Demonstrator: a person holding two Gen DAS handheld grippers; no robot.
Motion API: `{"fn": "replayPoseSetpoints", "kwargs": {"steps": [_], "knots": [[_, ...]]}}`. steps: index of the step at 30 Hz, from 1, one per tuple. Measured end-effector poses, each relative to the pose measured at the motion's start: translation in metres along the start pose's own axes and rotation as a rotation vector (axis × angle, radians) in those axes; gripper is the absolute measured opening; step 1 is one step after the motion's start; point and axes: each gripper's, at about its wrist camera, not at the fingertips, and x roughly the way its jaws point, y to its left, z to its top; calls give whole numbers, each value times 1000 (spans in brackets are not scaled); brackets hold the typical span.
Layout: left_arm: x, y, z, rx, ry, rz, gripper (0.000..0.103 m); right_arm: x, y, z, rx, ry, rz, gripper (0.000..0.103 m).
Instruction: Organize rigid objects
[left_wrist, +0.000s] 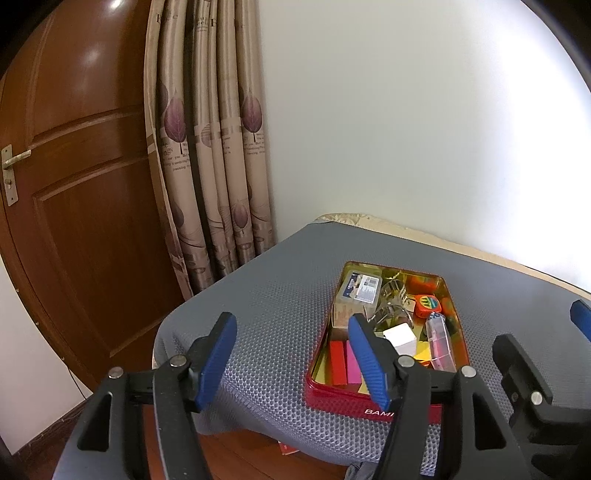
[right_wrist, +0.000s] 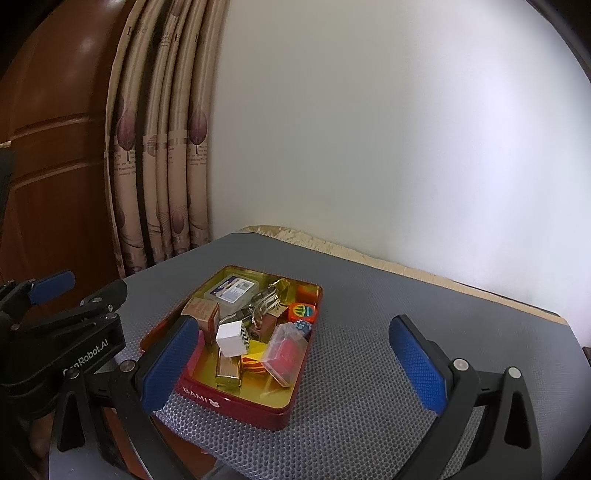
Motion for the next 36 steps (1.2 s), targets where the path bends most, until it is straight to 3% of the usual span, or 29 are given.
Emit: {"fn": "replayPoseSetpoints", "kwargs": {"steps": [18, 23, 29, 36], "knots": [[12, 2, -3, -9, 61, -20, 71, 5, 1, -1, -10, 7, -2, 102], [17, 3, -5, -13, 80, -7, 83, 4, 2, -2, -26, 8, -3, 102], [8, 4, -7, -7, 6, -16, 84, 2, 0, -2, -21, 8, 5, 102], [7, 5, -6, -13, 5, -28, 84, 0, 0, -3, -23, 8, 6, 102]]}}
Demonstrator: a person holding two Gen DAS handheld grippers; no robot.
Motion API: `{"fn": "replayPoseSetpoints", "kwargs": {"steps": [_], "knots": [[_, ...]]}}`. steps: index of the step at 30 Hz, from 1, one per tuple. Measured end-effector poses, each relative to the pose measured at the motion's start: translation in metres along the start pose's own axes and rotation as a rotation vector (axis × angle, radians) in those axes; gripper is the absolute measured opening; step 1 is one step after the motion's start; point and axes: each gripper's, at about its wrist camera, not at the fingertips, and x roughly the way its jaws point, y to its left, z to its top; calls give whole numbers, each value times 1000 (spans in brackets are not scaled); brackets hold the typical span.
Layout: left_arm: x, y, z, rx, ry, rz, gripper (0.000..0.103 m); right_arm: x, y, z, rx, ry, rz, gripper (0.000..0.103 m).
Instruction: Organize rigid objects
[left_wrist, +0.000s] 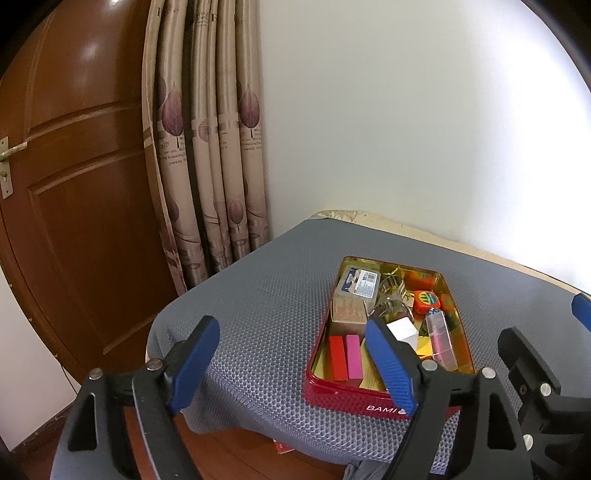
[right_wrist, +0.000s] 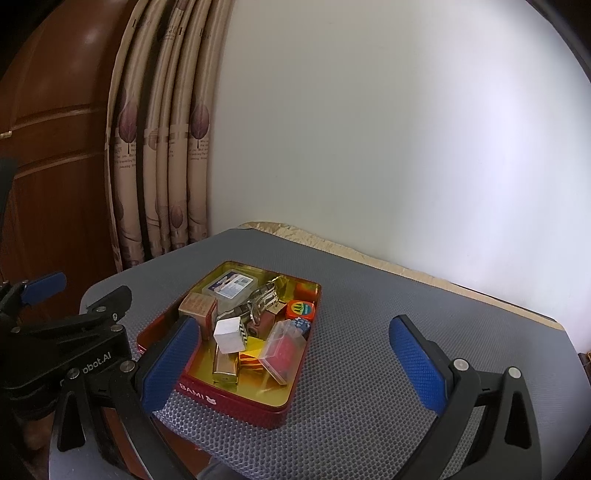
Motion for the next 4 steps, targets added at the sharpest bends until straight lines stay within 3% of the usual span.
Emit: {"fn": "replayPoseSetpoints", "kwargs": {"steps": [4], "knots": [[-2, 1, 1, -18, 10, -10, 84, -2, -2, 1, 5, -9, 3, 102]]}}
